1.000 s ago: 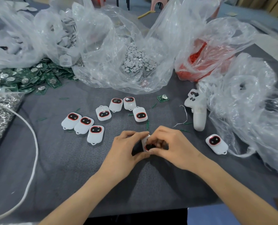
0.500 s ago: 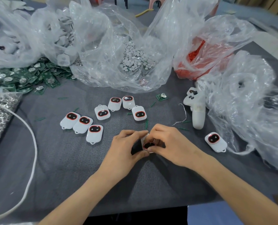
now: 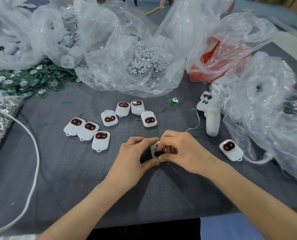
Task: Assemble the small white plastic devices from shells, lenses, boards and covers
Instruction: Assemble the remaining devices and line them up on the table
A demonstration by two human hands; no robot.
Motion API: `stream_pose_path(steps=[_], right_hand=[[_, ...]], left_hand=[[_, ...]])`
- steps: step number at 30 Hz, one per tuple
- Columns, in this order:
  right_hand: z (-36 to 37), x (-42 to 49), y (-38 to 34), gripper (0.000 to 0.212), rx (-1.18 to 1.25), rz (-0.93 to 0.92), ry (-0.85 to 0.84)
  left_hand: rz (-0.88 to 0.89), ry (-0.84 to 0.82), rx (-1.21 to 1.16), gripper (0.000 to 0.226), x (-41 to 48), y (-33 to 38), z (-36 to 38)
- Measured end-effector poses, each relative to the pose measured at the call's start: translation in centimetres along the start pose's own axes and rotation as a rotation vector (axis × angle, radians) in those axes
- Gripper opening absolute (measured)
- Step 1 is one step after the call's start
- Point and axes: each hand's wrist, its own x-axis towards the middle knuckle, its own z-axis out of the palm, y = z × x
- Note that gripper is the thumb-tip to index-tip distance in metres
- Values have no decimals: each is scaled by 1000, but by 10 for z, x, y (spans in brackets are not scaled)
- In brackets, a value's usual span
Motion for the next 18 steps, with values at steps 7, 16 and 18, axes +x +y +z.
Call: stream_pose_path(steps=[7, 16, 18], right_hand=[[3, 0, 12, 16, 187, 82, 16], [13, -12, 18, 23, 98, 105, 169], [7, -13, 21, 21, 156, 148, 117]], left_hand=[[25, 7, -8, 42, -2, -3, 2], [114, -31, 53, 8, -4, -8, 4], [113, -21, 54, 8, -4, -7, 4]])
